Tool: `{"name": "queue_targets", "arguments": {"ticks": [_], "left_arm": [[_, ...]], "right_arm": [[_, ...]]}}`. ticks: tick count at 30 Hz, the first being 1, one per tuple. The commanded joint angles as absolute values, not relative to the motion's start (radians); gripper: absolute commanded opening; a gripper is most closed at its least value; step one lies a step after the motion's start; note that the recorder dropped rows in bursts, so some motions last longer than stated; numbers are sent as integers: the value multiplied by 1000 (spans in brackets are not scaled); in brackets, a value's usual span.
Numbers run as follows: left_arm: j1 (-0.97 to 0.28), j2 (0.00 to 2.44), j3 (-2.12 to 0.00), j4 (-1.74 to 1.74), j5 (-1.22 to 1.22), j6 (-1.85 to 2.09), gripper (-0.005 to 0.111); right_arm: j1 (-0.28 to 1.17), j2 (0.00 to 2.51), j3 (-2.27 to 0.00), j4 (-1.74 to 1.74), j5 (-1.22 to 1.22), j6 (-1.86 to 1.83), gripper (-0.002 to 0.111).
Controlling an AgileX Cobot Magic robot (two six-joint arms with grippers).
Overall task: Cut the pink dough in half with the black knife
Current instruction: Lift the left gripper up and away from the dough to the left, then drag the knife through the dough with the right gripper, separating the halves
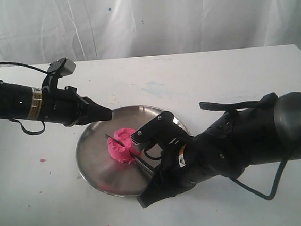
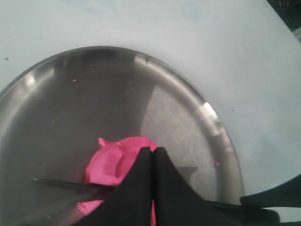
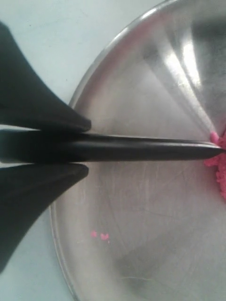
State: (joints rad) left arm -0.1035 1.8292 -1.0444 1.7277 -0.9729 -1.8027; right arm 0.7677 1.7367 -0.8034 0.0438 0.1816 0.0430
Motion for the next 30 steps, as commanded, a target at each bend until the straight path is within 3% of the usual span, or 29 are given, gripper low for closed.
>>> {"name": "queue_targets", "arguments": {"ticks": [1,30], "left_arm": [[-101,1787,-1008,1699,-1018,-1832,0],[-101,1753,-974,1598,-1027,-1824,0]], "right_arm": [[768,1737,-804,44,178,49,0],[768,1689,-806,59,359,49,0]]}}
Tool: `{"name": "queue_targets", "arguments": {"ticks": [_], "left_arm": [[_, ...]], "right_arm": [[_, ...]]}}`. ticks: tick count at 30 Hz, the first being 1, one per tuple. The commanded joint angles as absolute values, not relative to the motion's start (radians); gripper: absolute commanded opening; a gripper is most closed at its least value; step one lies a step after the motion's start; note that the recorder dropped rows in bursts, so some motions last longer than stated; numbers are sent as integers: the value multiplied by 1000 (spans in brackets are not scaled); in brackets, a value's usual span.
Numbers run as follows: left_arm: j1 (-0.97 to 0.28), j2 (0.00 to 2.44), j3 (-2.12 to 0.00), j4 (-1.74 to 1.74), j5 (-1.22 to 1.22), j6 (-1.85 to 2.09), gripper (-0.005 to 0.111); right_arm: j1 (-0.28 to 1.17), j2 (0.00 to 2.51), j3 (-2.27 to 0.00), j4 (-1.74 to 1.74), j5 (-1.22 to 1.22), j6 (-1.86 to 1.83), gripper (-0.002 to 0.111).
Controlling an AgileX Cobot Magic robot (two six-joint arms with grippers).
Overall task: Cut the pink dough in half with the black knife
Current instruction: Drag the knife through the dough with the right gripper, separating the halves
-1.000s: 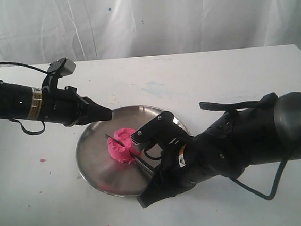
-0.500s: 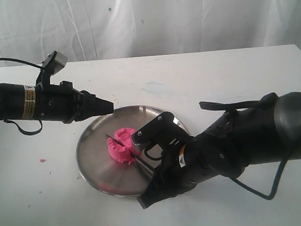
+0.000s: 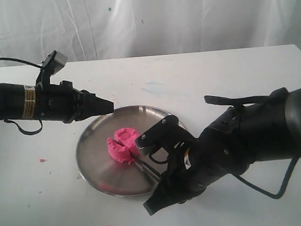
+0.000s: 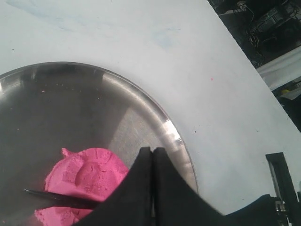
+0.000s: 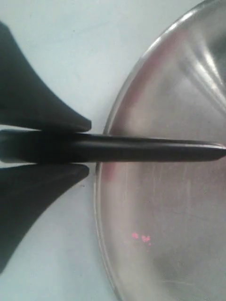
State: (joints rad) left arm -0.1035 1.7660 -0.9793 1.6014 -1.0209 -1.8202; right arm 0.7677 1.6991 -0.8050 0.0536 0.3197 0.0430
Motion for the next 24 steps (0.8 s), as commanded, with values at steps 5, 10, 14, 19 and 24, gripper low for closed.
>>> {"name": "queue_targets", "arguments": {"ticks": [5,10,14,19,24], "left_arm": [[-101,1753,-974,1592,-1027,-1824,0],[-101,1753,-974,1585,-1040,-1824,0],[-101,1753,-974,1571,-1056,-1824,0],[-101,1753,-974,1571,-1068,-1824,0],[-101,1753,-974,1571,-1072,-1824,0]], "right_arm": [[768,1685,-806,59,417,49,0],[768,1658,-808,52,442,49,0],[768,1628,-831,37,507,49,0],[768,1628,-877,26,580,49,0],[768,1628,-885,17,590,49,0]]}}
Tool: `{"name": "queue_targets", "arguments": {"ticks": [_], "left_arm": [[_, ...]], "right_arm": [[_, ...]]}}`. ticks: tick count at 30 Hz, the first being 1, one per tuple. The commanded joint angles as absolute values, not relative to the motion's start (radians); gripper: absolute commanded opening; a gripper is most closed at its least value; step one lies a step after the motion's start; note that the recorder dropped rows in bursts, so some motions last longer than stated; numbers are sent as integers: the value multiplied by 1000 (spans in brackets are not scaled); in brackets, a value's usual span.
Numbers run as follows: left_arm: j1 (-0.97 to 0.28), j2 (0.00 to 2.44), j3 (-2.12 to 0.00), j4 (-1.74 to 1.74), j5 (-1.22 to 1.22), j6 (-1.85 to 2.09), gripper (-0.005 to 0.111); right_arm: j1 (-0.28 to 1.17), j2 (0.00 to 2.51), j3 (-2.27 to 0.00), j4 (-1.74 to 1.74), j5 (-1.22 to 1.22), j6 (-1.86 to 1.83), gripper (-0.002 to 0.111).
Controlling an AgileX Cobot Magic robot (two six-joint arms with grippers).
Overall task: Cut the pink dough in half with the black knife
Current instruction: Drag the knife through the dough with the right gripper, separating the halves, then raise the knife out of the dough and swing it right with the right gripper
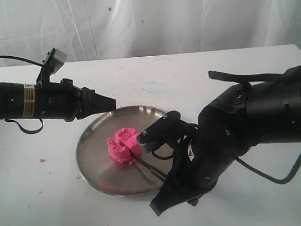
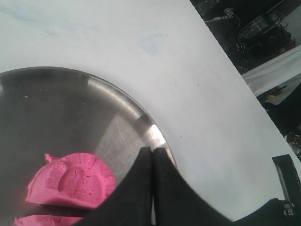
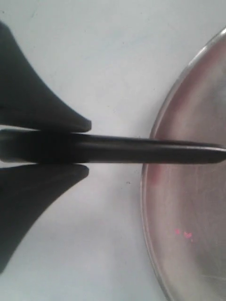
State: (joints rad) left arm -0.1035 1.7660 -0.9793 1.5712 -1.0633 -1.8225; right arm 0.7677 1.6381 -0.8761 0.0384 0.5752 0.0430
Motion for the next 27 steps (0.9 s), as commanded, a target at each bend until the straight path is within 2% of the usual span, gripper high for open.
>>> {"name": "queue_targets", "arguments": {"ticks": [1,10,27], "left_arm": [[-101,1753,-974,1571,-1072,-1824,0],[-101,1753,-974,1571,-1086,-1824,0],[-101,1753,-974,1562,-1090,-1824,0]], "right_arm": [[768,1628,-885,0,594,55,0],[768,1628,-885,-153,634,207,0],[768,1602,-885,-35,597,110,0]]}}
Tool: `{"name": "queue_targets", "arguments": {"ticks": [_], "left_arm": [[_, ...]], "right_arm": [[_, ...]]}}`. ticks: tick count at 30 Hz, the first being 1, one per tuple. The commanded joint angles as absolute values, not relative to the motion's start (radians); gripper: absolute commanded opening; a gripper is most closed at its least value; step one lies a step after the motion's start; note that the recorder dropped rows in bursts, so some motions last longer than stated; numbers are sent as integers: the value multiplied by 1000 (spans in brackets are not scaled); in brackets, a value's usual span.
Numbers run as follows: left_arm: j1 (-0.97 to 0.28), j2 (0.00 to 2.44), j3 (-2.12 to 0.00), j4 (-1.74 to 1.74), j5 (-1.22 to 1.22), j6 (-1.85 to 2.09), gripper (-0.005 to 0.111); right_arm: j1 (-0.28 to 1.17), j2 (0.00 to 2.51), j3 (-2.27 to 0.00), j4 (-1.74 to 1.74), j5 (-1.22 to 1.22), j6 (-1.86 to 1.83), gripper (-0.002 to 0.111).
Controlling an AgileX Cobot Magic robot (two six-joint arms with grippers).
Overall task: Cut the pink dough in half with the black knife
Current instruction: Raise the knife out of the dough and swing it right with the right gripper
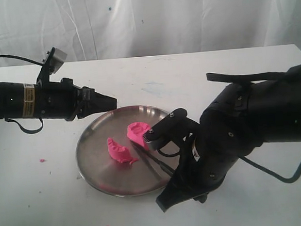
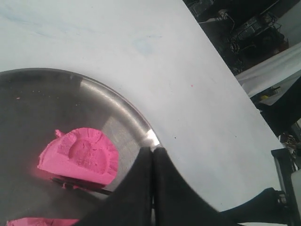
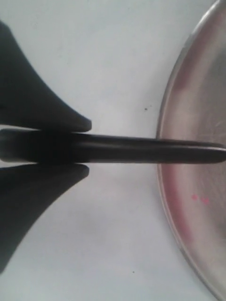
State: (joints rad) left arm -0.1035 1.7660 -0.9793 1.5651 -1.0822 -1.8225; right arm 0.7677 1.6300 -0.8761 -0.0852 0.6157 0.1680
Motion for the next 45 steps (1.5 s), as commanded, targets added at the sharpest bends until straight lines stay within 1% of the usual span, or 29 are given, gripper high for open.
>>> {"name": "queue_targets", "arguments": {"ticks": [1,12,21,27,33,40,42,45], "left_arm": [[-101,1753,-974,1562,-1090,-1824,0],[-101,1753,-974,1555,-1092,-1828,0],[-101,1753,-974,1555,-1106,-1828,0],[-101,1753,-974,1555,-1106,-1828,0],[-101,1753,-974,1548,-1106,-1828,0],[-101,1753,-974,1548,-1119,-1828,0],[-101,1753,-974,1545,-1132,-1828,0],[-101,1753,-974,1540,-1143,-1828,0]], "right_arm": [[768,1598,-885,-17,597,91,0],[768,1588,-885,183,603,-61,0],[768,1587,-885,165,591,-43,0],[768,1544,-885,0,598,112,0],[768,1460,-885,-79,663,160,0],[766,1414,-870,-318,748,443,0],[766,1394,-840,-330,684,550,0],[766,1335,-766,-330,486,743,0]]}}
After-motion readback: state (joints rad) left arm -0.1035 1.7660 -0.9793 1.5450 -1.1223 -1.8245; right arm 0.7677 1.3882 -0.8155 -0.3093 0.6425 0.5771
